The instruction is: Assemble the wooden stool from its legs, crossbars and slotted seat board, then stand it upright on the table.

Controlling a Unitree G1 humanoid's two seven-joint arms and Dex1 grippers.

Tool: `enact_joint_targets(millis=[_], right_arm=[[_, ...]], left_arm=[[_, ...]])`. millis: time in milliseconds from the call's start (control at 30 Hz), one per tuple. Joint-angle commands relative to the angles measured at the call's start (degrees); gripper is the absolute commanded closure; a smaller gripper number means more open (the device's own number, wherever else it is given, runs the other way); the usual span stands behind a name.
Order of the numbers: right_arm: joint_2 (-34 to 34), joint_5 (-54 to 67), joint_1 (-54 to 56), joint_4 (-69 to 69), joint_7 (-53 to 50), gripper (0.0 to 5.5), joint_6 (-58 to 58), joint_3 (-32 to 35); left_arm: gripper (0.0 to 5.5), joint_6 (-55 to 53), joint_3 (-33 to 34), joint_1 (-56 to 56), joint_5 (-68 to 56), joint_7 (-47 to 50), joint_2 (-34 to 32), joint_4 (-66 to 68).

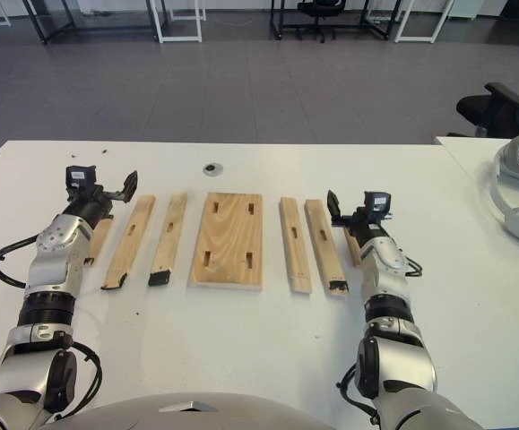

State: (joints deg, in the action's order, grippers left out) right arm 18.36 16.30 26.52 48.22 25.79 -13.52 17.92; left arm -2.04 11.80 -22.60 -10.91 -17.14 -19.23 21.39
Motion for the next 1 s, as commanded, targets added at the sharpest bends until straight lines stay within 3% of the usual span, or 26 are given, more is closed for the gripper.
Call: enact_joint_targets(millis=[33,800,1000], right_arm=[[-0.01,1.79,-0.75,-3.29,1.60,0.50,-0.31,0.80],[-0.22,1.54,-2.25,-6.19,1.39,0.50,-1.97,0.33],[-0.11,1.00,-3.01,-5.73,1.32,0.50,-1.87,-0.02]], left_arm=[[0.42,-0.63,1.54,0.33,-1.53,-0.28,-0.37,-1.40],[0.42,-0.26,1.90,0.28,-1.89,-0.76,-1.14,-3.10],[0.42,-5.42,2.55,7.46,-2.49,-3.77,-5.04,-4.91]])
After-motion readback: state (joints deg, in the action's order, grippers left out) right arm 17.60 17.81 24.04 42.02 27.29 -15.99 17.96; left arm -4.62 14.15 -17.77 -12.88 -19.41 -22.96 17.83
